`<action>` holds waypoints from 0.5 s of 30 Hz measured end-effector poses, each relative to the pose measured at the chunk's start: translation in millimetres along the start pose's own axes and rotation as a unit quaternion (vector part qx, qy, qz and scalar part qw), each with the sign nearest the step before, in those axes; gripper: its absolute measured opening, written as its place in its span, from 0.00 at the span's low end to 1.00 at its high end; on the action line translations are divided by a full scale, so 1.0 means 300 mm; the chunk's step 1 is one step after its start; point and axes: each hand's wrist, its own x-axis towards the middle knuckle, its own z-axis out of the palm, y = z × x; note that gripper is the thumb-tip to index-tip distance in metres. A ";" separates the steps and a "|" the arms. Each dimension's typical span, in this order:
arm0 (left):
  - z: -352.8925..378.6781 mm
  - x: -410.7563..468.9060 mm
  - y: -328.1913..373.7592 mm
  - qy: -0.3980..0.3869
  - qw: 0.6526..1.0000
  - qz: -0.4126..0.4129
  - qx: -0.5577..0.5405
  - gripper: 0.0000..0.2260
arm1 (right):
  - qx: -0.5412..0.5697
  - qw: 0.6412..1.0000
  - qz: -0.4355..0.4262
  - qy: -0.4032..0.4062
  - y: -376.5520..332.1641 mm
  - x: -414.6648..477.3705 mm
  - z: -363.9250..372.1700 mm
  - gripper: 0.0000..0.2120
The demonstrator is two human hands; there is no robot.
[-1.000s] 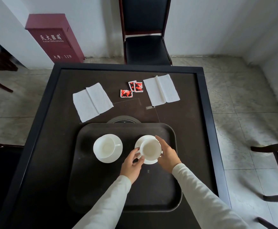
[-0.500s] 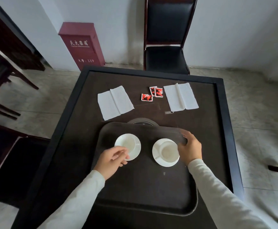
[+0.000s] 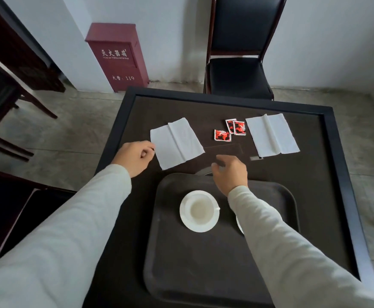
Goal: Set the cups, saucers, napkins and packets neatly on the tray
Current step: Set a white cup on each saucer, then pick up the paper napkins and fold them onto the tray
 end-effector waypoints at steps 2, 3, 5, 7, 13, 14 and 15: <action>-0.001 0.082 -0.009 -0.017 0.998 0.035 0.045 0.13 | -0.002 1.000 0.005 -0.008 -0.049 0.032 0.069 0.15; 0.001 0.122 -0.014 -0.026 0.996 0.053 0.065 0.13 | -0.006 1.000 0.007 -0.012 -0.071 0.048 0.103 0.14; 0.014 0.194 -0.026 -0.047 0.990 0.083 0.108 0.15 | -0.012 0.999 0.015 -0.027 -0.107 0.076 0.168 0.15; 0.037 0.262 -0.039 -0.061 0.983 0.104 0.141 0.17 | -0.019 0.999 0.024 -0.039 -0.135 0.109 0.226 0.19; 0.100 0.438 -0.068 -0.067 0.961 0.176 0.201 0.22 | -0.091 0.993 0.037 -0.066 -0.162 0.196 0.369 0.17; 0.110 0.464 -0.074 -0.071 0.954 0.190 0.219 0.23 | -0.098 0.992 0.042 -0.066 -0.163 0.207 0.386 0.17; 0.119 0.490 -0.081 -0.075 0.948 0.200 0.235 0.24 | -0.101 0.992 0.047 -0.064 -0.164 0.216 0.400 0.17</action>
